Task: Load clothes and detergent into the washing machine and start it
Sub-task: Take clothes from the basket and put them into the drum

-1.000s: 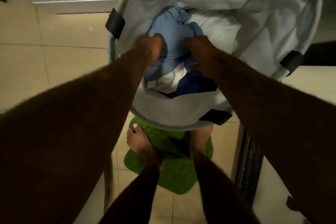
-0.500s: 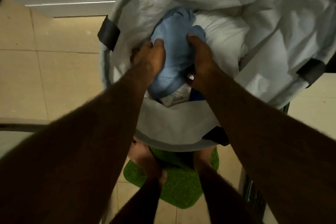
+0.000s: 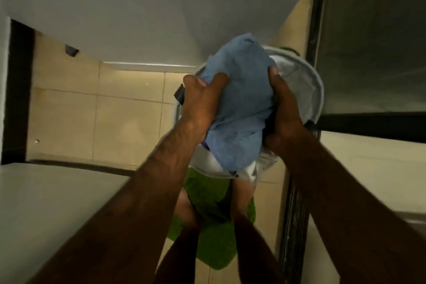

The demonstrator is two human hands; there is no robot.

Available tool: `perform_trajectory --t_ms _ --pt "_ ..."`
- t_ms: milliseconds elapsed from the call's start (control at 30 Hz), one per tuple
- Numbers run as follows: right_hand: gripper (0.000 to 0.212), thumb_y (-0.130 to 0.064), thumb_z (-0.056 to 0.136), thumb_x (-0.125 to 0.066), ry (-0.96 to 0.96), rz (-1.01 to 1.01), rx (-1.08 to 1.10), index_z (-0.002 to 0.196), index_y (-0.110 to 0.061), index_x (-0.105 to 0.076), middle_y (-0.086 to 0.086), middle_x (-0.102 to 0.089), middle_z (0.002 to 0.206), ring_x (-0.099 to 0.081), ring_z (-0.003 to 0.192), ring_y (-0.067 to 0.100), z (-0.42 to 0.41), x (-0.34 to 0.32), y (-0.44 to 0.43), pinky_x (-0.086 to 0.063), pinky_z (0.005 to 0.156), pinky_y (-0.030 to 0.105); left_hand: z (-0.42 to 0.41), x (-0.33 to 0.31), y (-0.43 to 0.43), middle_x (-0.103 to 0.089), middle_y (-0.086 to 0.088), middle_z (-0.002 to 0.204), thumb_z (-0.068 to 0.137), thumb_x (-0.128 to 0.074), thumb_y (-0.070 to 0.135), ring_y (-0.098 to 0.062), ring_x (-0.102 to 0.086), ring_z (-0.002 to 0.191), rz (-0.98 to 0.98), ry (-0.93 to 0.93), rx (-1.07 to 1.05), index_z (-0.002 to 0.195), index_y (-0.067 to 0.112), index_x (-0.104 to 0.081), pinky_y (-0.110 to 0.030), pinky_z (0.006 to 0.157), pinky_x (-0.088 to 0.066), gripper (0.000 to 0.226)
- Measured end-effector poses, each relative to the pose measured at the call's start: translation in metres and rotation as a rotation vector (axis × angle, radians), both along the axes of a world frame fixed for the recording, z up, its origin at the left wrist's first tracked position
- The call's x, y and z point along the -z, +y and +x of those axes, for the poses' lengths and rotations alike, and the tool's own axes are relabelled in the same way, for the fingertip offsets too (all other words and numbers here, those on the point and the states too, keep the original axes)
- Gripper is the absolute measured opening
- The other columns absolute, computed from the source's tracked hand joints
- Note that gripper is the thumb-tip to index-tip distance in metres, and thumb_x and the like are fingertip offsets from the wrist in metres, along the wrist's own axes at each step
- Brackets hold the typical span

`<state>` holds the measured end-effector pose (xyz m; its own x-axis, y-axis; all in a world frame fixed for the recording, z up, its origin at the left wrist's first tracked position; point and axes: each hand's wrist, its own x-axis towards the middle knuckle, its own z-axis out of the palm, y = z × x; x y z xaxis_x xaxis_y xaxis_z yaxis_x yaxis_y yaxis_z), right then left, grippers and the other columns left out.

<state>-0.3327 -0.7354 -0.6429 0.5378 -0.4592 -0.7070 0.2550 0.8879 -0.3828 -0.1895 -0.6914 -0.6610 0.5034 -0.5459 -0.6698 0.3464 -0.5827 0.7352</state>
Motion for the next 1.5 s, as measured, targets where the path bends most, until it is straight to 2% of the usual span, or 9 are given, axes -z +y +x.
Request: perform_trajectory --t_ms 133,333,467,567,633,833,1033,1267,1500 --pt "0.062 -0.054 0.105 -0.036 0.010 -0.075 -0.002 0.131 -0.006 -0.067 0.018 -0.068 0.133 -0.064 0.125 0.031 -0.004 -0.092 0.001 -0.052 0.106 0.041 0.006 -0.103 0.011 -0.071 -0.006 0.117 0.072 -0.074 0.048 -0.022 -0.072 0.101 -0.037 0.087 0.067 0.132 0.018 -0.050 -0.044 0.092 -0.059 0.071" --pt "0.062 -0.053 0.104 -0.041 0.039 -0.141 -0.083 0.144 -0.008 -0.054 0.020 -0.062 0.140 -0.059 0.131 0.036 -0.001 -0.240 0.018 -0.043 0.114 0.050 0.006 -0.260 0.051 -0.079 -0.002 0.106 0.093 -0.066 0.038 -0.017 -0.076 0.099 -0.164 -0.012 0.117 0.116 0.016 -0.073 -0.048 0.098 -0.057 0.032" --pt "0.058 -0.053 0.104 -0.038 0.026 -0.144 -0.130 0.134 -0.013 -0.067 0.019 -0.067 0.135 -0.066 0.123 0.035 0.007 -0.329 0.039 -0.055 0.100 0.046 0.006 -0.338 0.091 -0.079 0.000 0.107 0.093 -0.066 0.044 -0.015 -0.075 0.101 -0.215 -0.056 0.067 0.112 0.017 -0.073 -0.046 0.095 -0.059 0.034" --pt "0.055 -0.051 0.101 -0.041 -0.068 -0.129 -0.222 0.101 -0.015 -0.083 0.017 -0.077 0.115 -0.077 0.100 0.029 0.024 -0.388 0.062 -0.064 0.071 0.038 0.010 -0.387 0.125 -0.078 0.003 0.103 0.089 -0.066 0.053 -0.014 -0.075 0.098 -0.249 -0.138 -0.011 0.104 0.018 -0.073 -0.035 0.084 -0.061 0.038" --pt "0.059 -0.051 0.101 -0.039 -0.127 -0.097 -0.291 0.092 -0.016 -0.085 0.017 -0.079 0.108 -0.078 0.093 0.028 0.042 -0.429 0.086 -0.064 0.064 0.037 0.017 -0.417 0.158 -0.076 0.004 0.093 0.088 -0.068 0.053 -0.016 -0.075 0.091 -0.266 -0.207 -0.096 0.091 0.014 -0.070 -0.025 0.072 -0.057 0.039" --pt "0.065 -0.059 0.100 -0.040 -0.275 -0.021 -0.596 0.118 -0.008 -0.076 0.024 -0.070 0.126 -0.071 0.111 0.038 0.097 -0.497 0.156 -0.062 0.081 0.049 0.037 -0.488 0.263 -0.069 -0.011 0.121 0.082 -0.067 0.070 -0.018 -0.069 0.113 -0.283 -0.336 -0.364 0.106 0.022 -0.075 -0.044 0.101 -0.055 0.054" --pt "0.058 -0.059 0.094 -0.052 -0.271 -0.247 -0.833 0.124 -0.014 -0.074 0.018 -0.071 0.128 -0.069 0.117 0.039 0.171 -0.545 0.246 -0.043 0.113 0.055 0.064 -0.552 0.366 -0.071 0.010 0.129 0.091 -0.067 0.053 -0.010 -0.064 0.123 -0.395 -0.424 -0.626 0.130 0.028 -0.067 -0.041 0.111 -0.046 0.047" --pt "0.057 -0.055 0.098 -0.050 -0.356 -0.328 -1.087 0.123 -0.011 -0.074 0.019 -0.073 0.124 -0.070 0.114 0.038 0.242 -0.575 0.372 -0.047 0.107 0.051 0.096 -0.582 0.494 -0.072 0.019 0.122 0.096 -0.062 0.044 0.002 -0.067 0.114 -0.403 -0.513 -0.892 0.128 0.032 -0.065 -0.023 0.100 -0.049 0.035" --pt "0.059 -0.061 0.096 -0.051 -0.294 -0.395 -1.233 0.127 -0.015 -0.071 0.017 -0.074 0.122 -0.071 0.113 0.036 0.308 -0.566 0.500 -0.047 0.108 0.053 0.150 -0.567 0.620 -0.072 0.015 0.123 0.091 -0.064 0.055 -0.004 -0.068 0.115 -0.353 -0.502 -0.999 0.129 0.034 -0.066 -0.030 0.100 -0.050 0.043"
